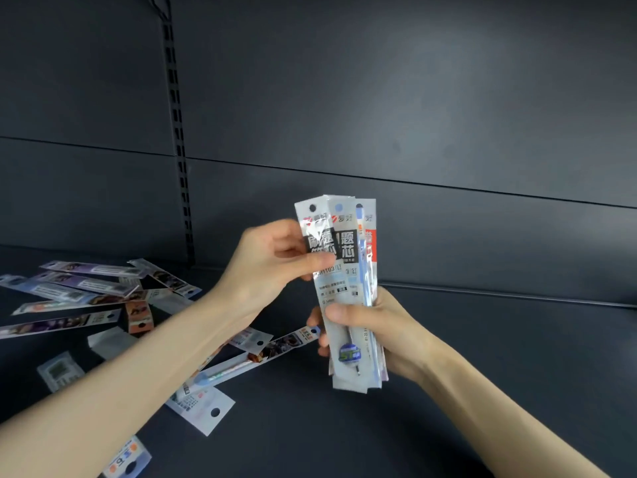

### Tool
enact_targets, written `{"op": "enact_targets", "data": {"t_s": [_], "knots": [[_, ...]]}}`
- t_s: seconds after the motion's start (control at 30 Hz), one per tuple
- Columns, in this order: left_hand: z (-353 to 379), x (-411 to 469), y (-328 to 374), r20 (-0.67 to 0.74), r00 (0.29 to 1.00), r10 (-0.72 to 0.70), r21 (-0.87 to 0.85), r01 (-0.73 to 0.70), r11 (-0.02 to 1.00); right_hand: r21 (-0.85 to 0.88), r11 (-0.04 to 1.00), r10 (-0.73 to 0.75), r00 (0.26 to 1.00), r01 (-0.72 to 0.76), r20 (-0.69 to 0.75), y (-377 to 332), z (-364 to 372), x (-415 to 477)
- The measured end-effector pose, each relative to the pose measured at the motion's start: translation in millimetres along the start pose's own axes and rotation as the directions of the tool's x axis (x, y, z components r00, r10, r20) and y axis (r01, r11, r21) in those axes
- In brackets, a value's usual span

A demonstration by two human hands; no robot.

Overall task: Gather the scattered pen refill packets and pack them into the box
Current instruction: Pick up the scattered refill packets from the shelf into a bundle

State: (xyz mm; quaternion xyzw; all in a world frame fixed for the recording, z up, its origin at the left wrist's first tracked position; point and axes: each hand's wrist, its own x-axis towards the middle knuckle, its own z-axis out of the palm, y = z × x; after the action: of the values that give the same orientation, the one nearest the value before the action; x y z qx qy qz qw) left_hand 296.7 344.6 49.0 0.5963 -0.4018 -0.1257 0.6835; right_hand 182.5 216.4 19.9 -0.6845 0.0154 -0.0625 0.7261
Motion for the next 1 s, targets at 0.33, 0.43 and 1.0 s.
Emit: {"op": "enact_targets", "data": {"t_s": [0.33,0.43,1.0], "knots": [[37.4,16.9,5.3,0.266,0.955,-0.135,-0.009,0.143,0.990,-0.278,0.960,-0.056,0.994,0.027,-0.094,1.1,-13.6,2.6],[46.0,15.5,-0.4,0.219,0.969,-0.112,0.067,0.099,0.993,-0.272,0.961,-0.087,0.985,0.044,-0.149,4.8,-12.1,1.3],[-4.6,5.3,-12.2,0.198,0.966,-0.166,0.283,0.106,0.953,-0.183,0.981,-0.115,0.949,0.062,-0.294,9.6,-0.1,-0.5]]}}
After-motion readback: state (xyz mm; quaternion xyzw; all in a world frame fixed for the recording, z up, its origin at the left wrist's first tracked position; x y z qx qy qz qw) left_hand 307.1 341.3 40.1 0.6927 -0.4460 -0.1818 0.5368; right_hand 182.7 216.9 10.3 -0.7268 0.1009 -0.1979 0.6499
